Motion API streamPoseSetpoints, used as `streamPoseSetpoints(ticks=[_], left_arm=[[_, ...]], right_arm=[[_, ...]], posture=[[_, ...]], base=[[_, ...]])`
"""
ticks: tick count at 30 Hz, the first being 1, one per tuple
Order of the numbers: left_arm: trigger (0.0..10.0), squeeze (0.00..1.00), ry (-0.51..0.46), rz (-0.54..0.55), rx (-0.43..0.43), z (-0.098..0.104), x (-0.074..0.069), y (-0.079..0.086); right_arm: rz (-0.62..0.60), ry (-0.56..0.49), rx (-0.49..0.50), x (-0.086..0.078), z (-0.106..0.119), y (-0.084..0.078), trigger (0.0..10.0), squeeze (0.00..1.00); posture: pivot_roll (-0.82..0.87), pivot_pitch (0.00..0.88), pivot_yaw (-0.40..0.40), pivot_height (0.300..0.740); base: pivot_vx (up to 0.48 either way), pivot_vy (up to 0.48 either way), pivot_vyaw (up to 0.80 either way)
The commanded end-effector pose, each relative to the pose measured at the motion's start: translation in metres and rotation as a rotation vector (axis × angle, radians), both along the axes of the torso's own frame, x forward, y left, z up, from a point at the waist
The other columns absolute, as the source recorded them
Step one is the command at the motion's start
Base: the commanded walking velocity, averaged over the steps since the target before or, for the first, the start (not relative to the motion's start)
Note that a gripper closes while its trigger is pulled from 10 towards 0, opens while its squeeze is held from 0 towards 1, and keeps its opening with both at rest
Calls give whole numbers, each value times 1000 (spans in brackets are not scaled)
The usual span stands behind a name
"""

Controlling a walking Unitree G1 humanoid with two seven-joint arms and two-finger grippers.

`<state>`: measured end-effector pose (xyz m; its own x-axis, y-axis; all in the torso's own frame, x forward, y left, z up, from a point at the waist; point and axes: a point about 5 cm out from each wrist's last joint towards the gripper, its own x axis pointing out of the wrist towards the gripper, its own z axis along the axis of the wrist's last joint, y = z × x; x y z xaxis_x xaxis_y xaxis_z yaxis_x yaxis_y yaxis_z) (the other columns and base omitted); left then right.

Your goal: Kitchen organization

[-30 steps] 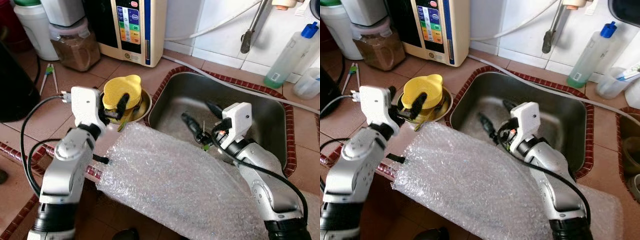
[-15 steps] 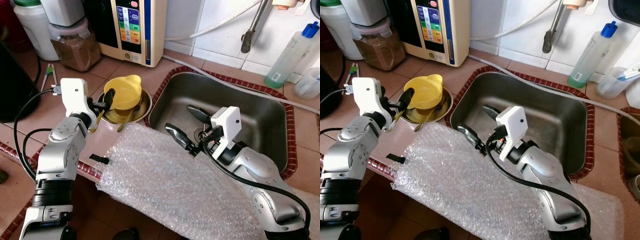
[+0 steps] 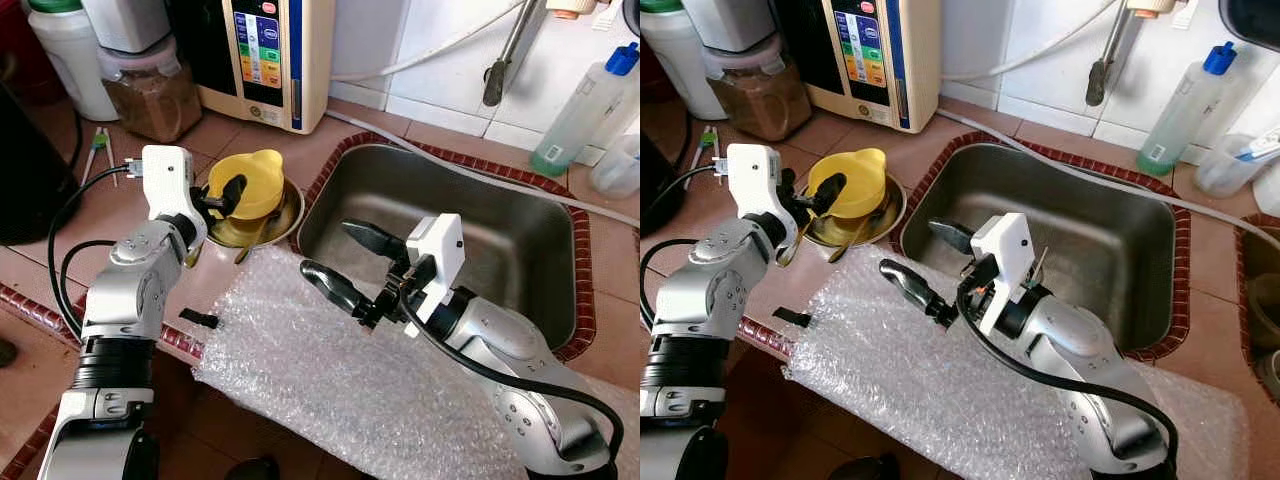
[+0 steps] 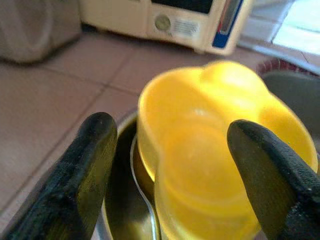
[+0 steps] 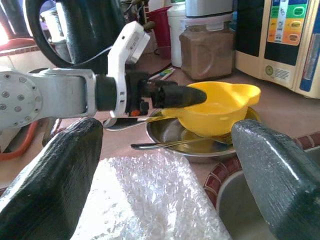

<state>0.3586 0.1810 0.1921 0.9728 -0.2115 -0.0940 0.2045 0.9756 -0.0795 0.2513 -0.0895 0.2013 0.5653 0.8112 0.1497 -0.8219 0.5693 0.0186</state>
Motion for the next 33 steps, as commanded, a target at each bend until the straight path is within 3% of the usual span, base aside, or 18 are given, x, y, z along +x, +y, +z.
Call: streamPoseSetpoints(ticks=[1, 15, 18, 33], left_arm=[[0, 0, 14, -32, 18, 1, -2, -2], [0, 0, 66, -27, 66, -5, -3, 6], [0, 0, 60, -53, 113, -5, -4, 6], [0, 0, 33, -60, 124, -5, -8, 7]], right_arm=[[18, -19, 5, -3, 5, 3, 10000, 0], [125, -11, 24, -3, 10, 10, 10000, 0], [157, 16, 60, -3, 14, 9, 10000, 0], [183, 47, 86, -1, 14, 12, 10000, 0]], posture=[[5, 147, 9, 740], [11, 147, 3, 740], [11, 146, 1, 740], [16, 146, -9, 740]], base=[[0, 0, 0], [0, 0, 0], [0, 0, 0], [0, 0, 0]])
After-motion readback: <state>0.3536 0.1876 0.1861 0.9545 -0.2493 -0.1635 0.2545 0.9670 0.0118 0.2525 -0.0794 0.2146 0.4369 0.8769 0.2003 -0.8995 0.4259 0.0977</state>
